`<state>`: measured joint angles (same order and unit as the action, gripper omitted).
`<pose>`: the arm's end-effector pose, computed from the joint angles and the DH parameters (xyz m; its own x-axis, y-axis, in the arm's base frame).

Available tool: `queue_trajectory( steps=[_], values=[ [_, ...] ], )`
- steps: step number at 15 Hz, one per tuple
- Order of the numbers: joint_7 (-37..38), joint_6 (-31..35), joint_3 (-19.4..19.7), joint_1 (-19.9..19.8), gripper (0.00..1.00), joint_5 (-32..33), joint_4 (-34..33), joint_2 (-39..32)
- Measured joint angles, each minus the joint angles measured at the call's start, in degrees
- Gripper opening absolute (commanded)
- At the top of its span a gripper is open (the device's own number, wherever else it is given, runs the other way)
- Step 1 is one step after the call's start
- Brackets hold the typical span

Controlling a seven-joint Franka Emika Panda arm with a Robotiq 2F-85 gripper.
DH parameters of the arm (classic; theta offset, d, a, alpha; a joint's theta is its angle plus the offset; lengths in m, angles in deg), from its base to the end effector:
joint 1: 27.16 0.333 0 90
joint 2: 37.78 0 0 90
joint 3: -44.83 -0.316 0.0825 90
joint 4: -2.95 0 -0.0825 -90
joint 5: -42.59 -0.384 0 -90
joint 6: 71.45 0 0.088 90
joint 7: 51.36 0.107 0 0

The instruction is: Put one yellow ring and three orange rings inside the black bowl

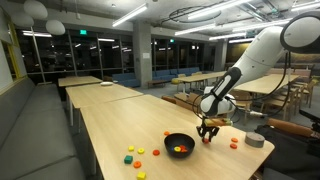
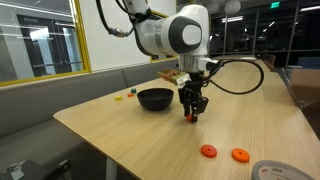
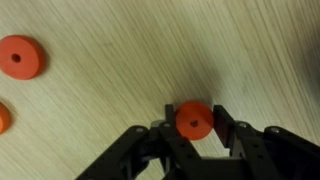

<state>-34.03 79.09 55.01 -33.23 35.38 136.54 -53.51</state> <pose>0.5003 -0.1509 0.2239 0.7724 -0.6348 0.0208 -0.6344 -0.7727 -0.0242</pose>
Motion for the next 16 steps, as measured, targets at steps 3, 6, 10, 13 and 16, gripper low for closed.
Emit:
queue_trajectory(
  steps=[3, 6, 10, 13, 16],
  values=[
    [0.41, -0.08, -0.16, 1.49, 0.25, 1.7, -0.05, 2.66],
    [0.69, -0.65, -1.45, 3.23, 0.25, 2.59, 0.06, 6.54],
    [0.51, -3.22, -5.93, 4.94, 0.25, 1.72, 0.25, 11.03],
    [0.03, -4.45, -9.29, 6.67, 0.25, -0.29, 0.26, 12.07],
    [-0.09, -4.99, -11.57, 8.2, 0.68, -1.11, 0.14, 11.47]
  ],
)
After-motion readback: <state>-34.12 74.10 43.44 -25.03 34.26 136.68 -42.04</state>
